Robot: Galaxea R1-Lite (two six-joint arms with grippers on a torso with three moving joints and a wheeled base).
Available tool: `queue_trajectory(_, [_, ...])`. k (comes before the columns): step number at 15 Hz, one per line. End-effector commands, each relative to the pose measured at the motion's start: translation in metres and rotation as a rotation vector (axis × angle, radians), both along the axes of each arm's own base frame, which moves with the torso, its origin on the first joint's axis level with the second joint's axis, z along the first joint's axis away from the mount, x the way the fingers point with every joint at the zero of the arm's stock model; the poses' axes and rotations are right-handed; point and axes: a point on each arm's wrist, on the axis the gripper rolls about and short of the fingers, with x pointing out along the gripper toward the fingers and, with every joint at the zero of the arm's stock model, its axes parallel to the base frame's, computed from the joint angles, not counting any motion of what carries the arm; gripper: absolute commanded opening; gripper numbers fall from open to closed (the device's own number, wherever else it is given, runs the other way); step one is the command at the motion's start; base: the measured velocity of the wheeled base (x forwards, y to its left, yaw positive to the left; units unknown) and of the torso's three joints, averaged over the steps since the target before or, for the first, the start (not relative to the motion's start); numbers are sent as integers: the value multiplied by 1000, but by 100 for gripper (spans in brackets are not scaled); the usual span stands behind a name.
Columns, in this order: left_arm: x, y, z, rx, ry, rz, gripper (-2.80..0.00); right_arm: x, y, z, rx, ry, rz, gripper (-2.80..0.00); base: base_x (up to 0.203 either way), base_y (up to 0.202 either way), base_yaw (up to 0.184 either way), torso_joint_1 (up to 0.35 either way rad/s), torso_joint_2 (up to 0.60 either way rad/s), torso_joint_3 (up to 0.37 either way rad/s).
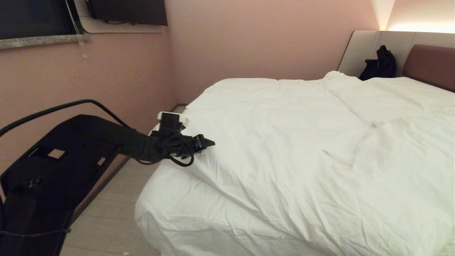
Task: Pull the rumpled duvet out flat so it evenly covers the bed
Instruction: Hold the folded corner of the quilt
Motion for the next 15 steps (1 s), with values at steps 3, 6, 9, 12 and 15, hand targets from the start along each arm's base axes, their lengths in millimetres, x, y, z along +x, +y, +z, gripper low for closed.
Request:
queue_trajectory(3, [8,-8,-15,1,8,-11,0,0,0,0,1,1,0,-280,0,0,0,0,0,0])
queue_trajectory(6, [11,-15,-24,5,17,-23,0,0,0,0,1,1,0,-280,0,0,0,0,0,0])
queue_trajectory(9, [16,-18,-35,19,22,-6,0,0,0,0,3,1,0,-280,0,0,0,0,0,0])
queue_trajectory(12, [19,-22,-44,52,23,28,0,0,0,0,1,1,0,-280,0,0,0,0,0,0])
queue_trajectory(15, [20,-23,-44,62,17,26,0,0,0,0,1,1,0,-280,0,0,0,0,0,0])
